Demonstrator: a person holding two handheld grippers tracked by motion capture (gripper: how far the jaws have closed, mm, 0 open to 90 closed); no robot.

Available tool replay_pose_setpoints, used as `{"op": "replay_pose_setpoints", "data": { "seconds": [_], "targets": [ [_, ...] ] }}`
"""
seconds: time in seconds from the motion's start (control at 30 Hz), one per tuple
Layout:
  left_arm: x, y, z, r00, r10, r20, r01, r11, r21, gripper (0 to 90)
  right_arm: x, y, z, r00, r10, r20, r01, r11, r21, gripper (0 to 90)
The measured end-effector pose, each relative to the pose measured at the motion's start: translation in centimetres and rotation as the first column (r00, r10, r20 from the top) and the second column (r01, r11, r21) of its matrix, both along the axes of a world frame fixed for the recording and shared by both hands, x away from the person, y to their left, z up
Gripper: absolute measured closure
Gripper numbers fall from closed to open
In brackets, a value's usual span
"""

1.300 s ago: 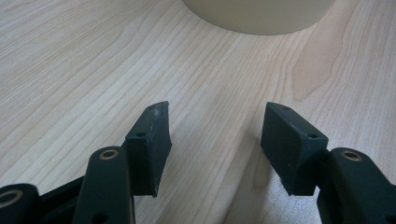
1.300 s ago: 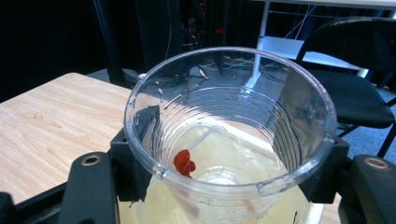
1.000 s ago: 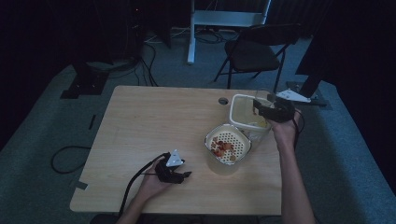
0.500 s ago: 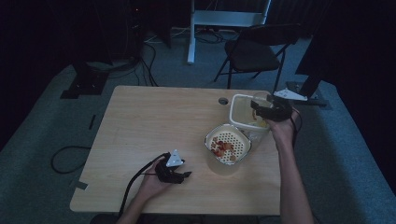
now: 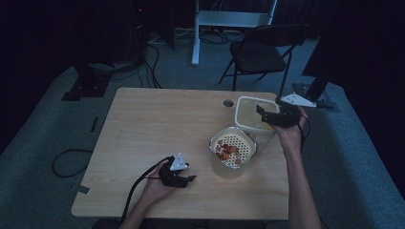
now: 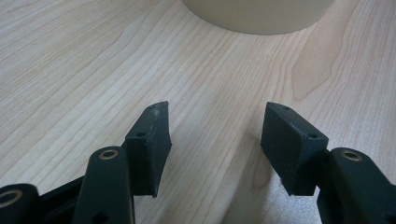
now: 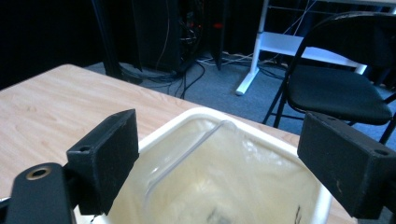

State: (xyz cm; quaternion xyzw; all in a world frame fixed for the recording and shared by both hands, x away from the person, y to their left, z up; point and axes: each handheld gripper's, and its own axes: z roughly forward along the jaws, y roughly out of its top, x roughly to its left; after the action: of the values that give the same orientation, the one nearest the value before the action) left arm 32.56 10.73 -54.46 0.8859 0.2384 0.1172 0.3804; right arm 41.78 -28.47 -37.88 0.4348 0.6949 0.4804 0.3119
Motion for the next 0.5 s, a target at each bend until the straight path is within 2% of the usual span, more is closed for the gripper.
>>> {"op": "replay_pose_setpoints", "data": {
  "seconds": [0.03, 0.07, 0.2, 0.37, 0.47, 0.5],
  "targets": [
    [0.0, 0.0, 0.0, 1.0000, -0.001, 0.001, 0.001, 1.0000, 0.001, 43.1, -1.1, 0.1, -0.1, 0.9999, 0.000, 0.012, 0.001, 0.9997, -0.023, 13.6],
    [0.0, 0.0, 0.0, 1.0000, 0.001, 0.003, -0.001, 1.0000, 0.000, 43.1, -2.0, 0.1, -0.4, 0.9997, 0.018, 0.019, -0.017, 0.9996, -0.021, 13.6],
    [0.0, 0.0, 0.0, 1.0000, 0.002, 0.001, -0.002, 1.0000, -0.003, 43.1, -4.3, -0.1, -1.3, 0.9993, 0.016, 0.035, -0.014, 0.9978, -0.065, 14.8],
    [0.0, 0.0, 0.0, 1.0000, 0.002, -0.001, -0.002, 1.0000, -0.004, 43.1, -6.3, 0.0, -2.5, 0.9991, -0.003, 0.041, 0.007, 0.9958, -0.092, 15.8],
    [0.1, 0.0, 0.0, 1.0000, 0.001, -0.007, -0.001, 1.0000, -0.006, 43.0, -7.0, 0.0, -3.0, 0.9992, 0.003, 0.039, 0.000, 0.9964, -0.085, 15.9],
    [0.1, 0.0, 0.0, 1.0000, 0.001, -0.008, -0.002, 1.0000, -0.007, 42.9, -7.6, 0.0, -3.5, 0.9994, -0.013, 0.033, 0.017, 0.9949, -0.099, 15.9]
  ]
}}
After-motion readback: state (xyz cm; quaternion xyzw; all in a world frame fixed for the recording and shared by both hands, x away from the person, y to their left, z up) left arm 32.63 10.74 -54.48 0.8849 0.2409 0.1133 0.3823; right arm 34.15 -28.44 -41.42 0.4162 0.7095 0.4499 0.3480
